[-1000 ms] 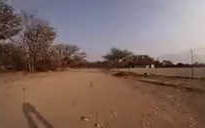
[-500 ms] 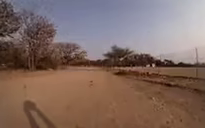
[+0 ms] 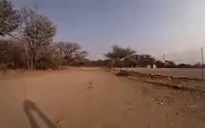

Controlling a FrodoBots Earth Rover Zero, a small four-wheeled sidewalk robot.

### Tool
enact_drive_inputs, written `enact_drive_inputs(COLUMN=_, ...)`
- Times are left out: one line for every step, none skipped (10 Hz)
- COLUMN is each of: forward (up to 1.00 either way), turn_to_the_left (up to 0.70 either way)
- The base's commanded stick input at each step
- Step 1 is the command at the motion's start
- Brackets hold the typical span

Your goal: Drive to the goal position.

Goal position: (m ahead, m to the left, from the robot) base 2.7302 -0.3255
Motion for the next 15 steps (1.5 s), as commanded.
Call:
enact_drive_inputs(forward=0.7, turn_to_the_left=0.0)
enact_drive_inputs(forward=0.7, turn_to_the_left=0.0)
enact_drive_inputs(forward=0.7, turn_to_the_left=0.0)
enact_drive_inputs(forward=0.7, turn_to_the_left=0.0)
enact_drive_inputs(forward=0.7, turn_to_the_left=0.0)
enact_drive_inputs(forward=0.7, turn_to_the_left=0.0)
enact_drive_inputs(forward=0.7, turn_to_the_left=0.0)
enact_drive_inputs(forward=0.7, turn_to_the_left=0.0)
enact_drive_inputs(forward=0.7, turn_to_the_left=0.0)
enact_drive_inputs(forward=0.7, turn_to_the_left=0.0)
enact_drive_inputs(forward=0.7, turn_to_the_left=0.0)
enact_drive_inputs(forward=0.7, turn_to_the_left=0.0)
enact_drive_inputs(forward=0.7, turn_to_the_left=0.0)
enact_drive_inputs(forward=0.7, turn_to_the_left=0.0)
enact_drive_inputs(forward=0.7, turn_to_the_left=0.0)
